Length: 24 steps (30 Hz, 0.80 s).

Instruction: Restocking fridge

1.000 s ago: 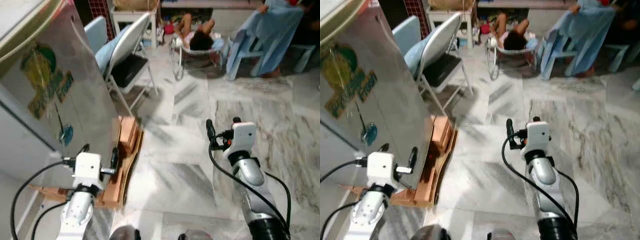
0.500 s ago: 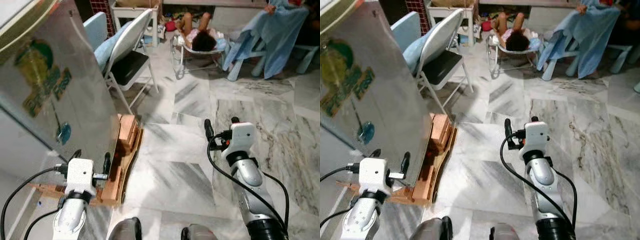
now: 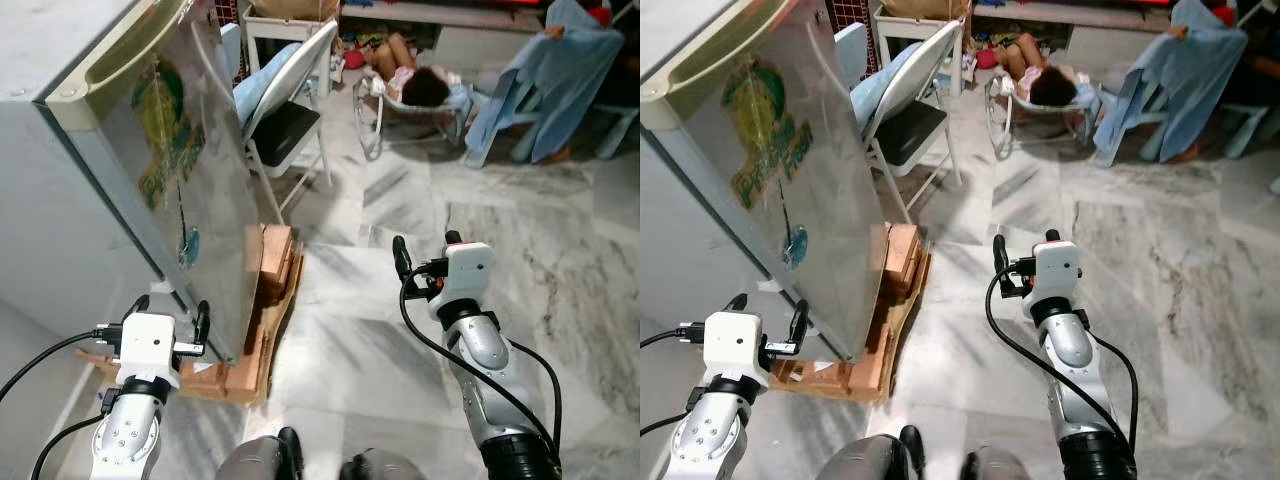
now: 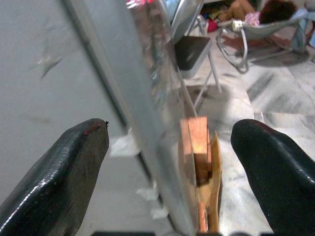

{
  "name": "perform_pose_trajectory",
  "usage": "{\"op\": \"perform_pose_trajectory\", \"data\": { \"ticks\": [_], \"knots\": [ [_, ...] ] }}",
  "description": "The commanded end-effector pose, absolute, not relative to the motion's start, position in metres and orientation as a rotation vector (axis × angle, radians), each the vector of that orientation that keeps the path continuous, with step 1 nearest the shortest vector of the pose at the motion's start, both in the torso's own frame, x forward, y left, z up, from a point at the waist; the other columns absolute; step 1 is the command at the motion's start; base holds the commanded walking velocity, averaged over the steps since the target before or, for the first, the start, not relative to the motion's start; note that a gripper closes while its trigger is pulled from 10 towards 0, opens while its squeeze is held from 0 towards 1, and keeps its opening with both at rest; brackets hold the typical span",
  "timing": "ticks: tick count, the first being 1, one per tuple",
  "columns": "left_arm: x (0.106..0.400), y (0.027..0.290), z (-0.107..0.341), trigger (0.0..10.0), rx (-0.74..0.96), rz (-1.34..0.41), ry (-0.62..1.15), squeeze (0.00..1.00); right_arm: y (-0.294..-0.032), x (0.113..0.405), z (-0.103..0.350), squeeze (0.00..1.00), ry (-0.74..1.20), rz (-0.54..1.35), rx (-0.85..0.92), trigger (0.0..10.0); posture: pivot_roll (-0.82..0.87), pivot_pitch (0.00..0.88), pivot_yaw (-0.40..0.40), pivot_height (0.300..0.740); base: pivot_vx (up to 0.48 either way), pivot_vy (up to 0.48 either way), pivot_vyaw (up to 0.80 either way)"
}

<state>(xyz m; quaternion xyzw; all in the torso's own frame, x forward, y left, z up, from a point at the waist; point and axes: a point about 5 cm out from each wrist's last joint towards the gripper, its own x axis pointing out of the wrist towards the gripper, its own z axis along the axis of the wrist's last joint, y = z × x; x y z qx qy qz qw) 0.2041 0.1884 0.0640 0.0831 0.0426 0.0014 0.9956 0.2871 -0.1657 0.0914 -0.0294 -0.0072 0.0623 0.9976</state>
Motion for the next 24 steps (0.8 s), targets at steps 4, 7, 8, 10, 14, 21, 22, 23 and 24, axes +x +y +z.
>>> {"op": "perform_pose_trajectory", "data": {
  "ticks": [4, 7, 8, 10, 14, 21, 22, 23, 24],
  "knots": [
    [0.205, 0.191, 0.065, 10.0, 0.183, -0.005, 0.086, 0.0, -0.164, 0.286, 0.091, 0.0, -0.011, 0.127, -0.062, 10.0, 0.0, 0.142, 0.02, 0.74, 0.0, 0.0, 0.0],
    [0.206, 0.191, 0.066, 10.0, 0.186, -0.007, 0.084, 0.0, -0.164, 0.286, 0.09, 0.0, -0.008, 0.127, -0.063, 10.0, 0.0, 0.141, 0.02, 0.74, 0.0, 0.0, -0.62],
    [0.206, 0.191, 0.066, 10.0, 0.187, -0.006, 0.083, 0.0, -0.163, 0.286, 0.09, 0.0, -0.008, 0.129, -0.063, 10.0, 0.0, 0.141, 0.019, 0.74, 0.0, 0.0, -0.68],
    [0.207, 0.19, 0.066, 10.0, 0.187, -0.006, 0.081, 0.0, -0.163, 0.285, 0.089, 0.0, -0.005, 0.131, -0.063, 10.0, 0.0, 0.139, 0.019, 0.74, 0.0, 0.0, -0.69],
    [0.212, 0.19, 0.067, 10.0, 0.216, -0.035, 0.075, 0.0, -0.162, 0.286, 0.088, 0.0, -0.004, 0.133, -0.064, 10.0, 0.0, 0.134, 0.012, 0.74, 0.0, 0.0, -0.69],
    [0.234, 0.199, 0.073, 10.0, 0.252, -0.036, 0.063, 0.0, -0.162, 0.289, 0.091, 0.0, -0.011, 0.138, -0.072, 10.0, -0.01, 0.132, 0.013, 0.74, 0.0, 0.0, -0.46],
    [0.237, 0.201, 0.074, 10.0, 0.259, -0.025, 0.06, 0.0, -0.163, 0.289, 0.091, 0.0, -0.012, 0.137, -0.073, 10.0, -0.01, 0.131, 0.013, 0.74, 0.0, 0.0, 0.0],
    [0.238, 0.203, 0.075, 10.0, 0.261, -0.017, 0.059, 0.0, -0.163, 0.288, 0.091, 0.0, -0.011, 0.136, -0.071, 10.0, -0.01, 0.131, 0.013, 0.74, 0.0, 0.0, 0.0],
    [0.238, 0.203, 0.075, 10.0, 0.261, -0.017, 0.059, 0.0, -0.163, 0.288, 0.091, 0.0, -0.011, 0.136, -0.071, 10.0, -0.01, 0.131, 0.013, 0.74, 0.0, 0.0, 0.0]
  ]
}}
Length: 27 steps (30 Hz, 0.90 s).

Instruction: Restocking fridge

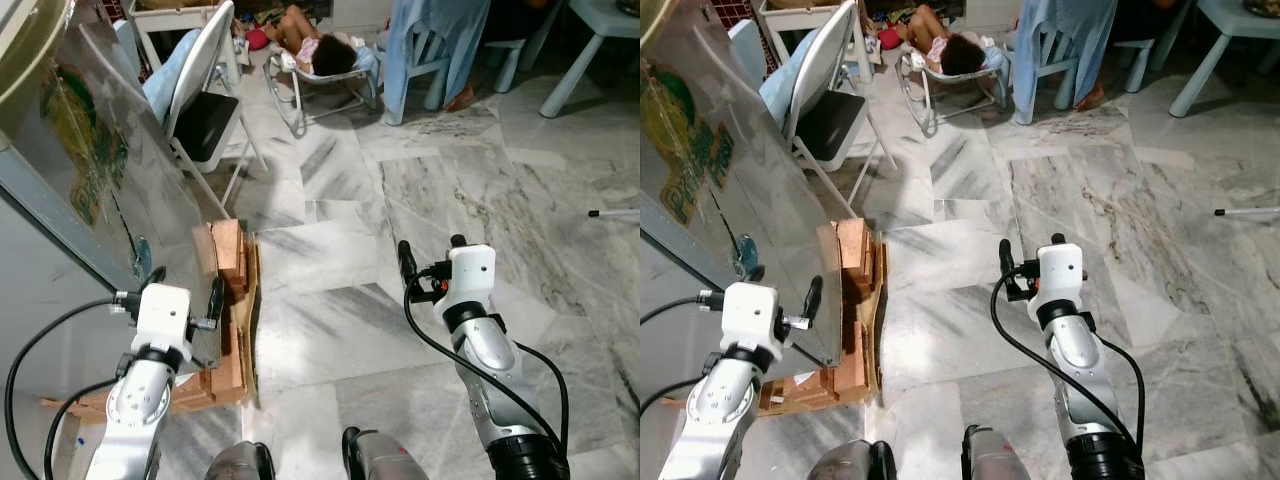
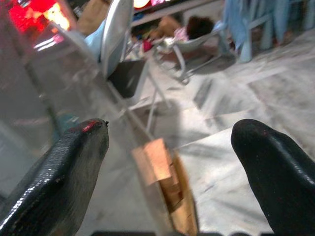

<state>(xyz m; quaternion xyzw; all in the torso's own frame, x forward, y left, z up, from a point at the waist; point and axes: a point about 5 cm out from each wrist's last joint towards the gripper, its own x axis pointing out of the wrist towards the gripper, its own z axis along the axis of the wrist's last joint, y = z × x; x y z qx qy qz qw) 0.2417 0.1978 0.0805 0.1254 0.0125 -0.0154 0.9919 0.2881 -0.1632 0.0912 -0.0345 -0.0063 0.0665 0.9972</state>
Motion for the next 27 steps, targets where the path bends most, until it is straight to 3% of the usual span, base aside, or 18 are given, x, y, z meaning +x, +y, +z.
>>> {"op": "perform_pose_trajectory", "data": {
  "ticks": [1, 15, 27],
  "knots": [
    [0.241, 0.208, 0.076, 10.0, 0.268, -0.005, 0.057, 0.0, -0.165, 0.286, 0.09, 0.0, -0.01, 0.134, -0.072, 10.0, -0.01, 0.131, 0.013, 0.74, 0.0, 0.0, 0.0],
    [0.242, 0.225, 0.058, 10.0, 0.366, 0.025, 0.132, 0.0, -0.165, 0.286, 0.089, 0.0, -0.004, 0.147, -0.086, 10.0, -0.03, 0.134, 0.002, 0.74, 0.0, 0.0, 0.0],
    [0.267, 0.248, 0.06, 10.0, 0.328, 0.168, 0.143, 0.0, -0.168, 0.285, 0.088, 0.0, 0.012, 0.161, -0.1, 10.0, -0.04, 0.142, -0.01, 0.74, 0.0, 0.0, 0.0]
  ]
}}
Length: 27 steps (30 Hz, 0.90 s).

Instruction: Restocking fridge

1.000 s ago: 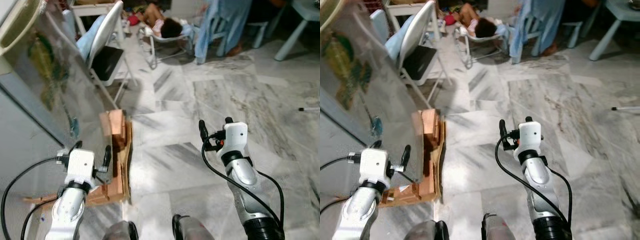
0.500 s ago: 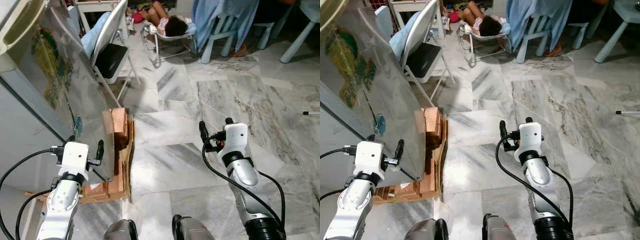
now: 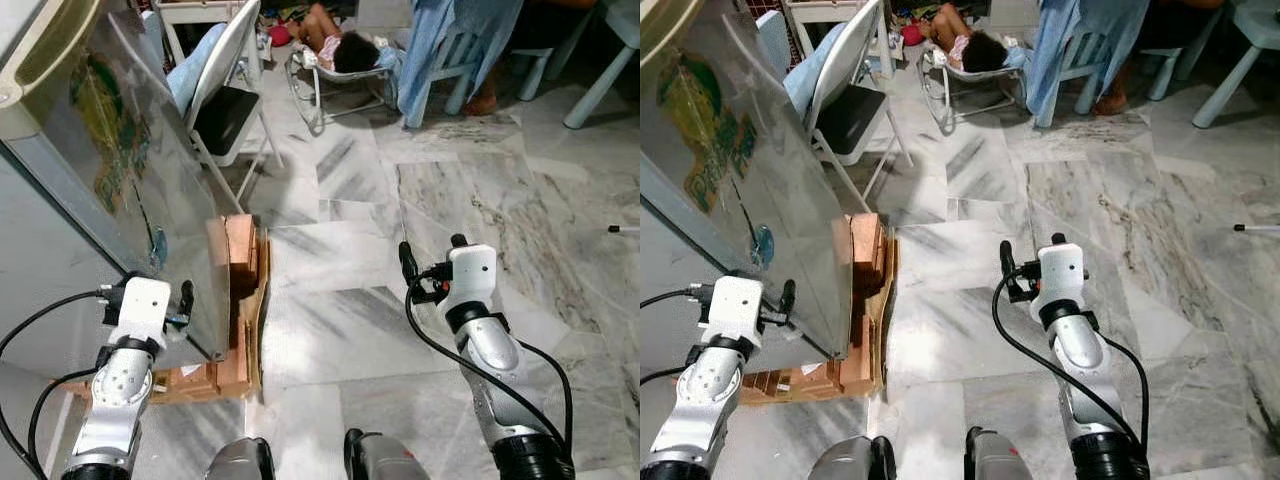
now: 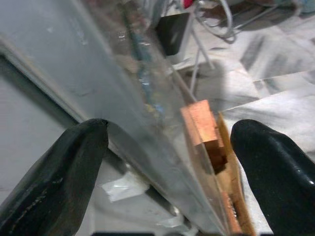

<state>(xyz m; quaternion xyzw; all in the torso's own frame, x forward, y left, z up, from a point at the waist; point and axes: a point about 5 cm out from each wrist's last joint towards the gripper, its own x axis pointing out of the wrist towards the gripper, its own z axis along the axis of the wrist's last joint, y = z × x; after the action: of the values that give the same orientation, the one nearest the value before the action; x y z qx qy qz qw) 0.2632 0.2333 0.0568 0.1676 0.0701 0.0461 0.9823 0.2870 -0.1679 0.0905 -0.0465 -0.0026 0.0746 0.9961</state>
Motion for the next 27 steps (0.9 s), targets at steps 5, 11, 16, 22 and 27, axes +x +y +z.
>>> {"op": "perform_pose_trajectory", "data": {
  "ticks": [5, 11, 16, 22, 27],
  "knots": [
    [0.272, 0.249, 0.059, 10.0, 0.324, 0.183, 0.14, 0.0, -0.167, 0.284, 0.086, 0.0, 0.02, 0.174, -0.103, 10.0, -0.04, 0.142, -0.01, 0.74, 0.0, 0.0, 0.0],
    [0.271, 0.252, 0.052, 10.0, 0.254, 0.222, 0.175, 0.0, -0.166, 0.282, 0.083, 0.0, 0.03, 0.18, -0.101, 10.0, -0.04, 0.141, -0.003, 0.74, 0.0, 0.0, 0.0],
    [0.282, 0.242, 0.059, 10.0, 0.248, 0.179, 0.133, 0.0, -0.164, 0.282, 0.08, 0.0, 0.051, 0.192, -0.105, 10.0, -0.04, 0.152, -0.003, 0.74, 0.0, 0.0, 0.0],
    [0.309, 0.212, 0.083, 10.0, 0.256, 0.057, 0.03, 0.0, -0.173, 0.271, 0.042, 0.0, 0.293, 0.218, -0.263, 10.0, -0.03, 0.145, -0.005, 0.74, 0.0, 0.0, 0.0],
    [0.336, 0.139, 0.115, 10.0, 0.288, -0.203, -0.107, 0.0, -0.179, 0.265, 0.026, 0.0, 0.412, 0.25, -0.289, 10.0, -0.02, 0.139, -0.006, 0.74, 0.0, 0.0, 0.0]
  ]
}}
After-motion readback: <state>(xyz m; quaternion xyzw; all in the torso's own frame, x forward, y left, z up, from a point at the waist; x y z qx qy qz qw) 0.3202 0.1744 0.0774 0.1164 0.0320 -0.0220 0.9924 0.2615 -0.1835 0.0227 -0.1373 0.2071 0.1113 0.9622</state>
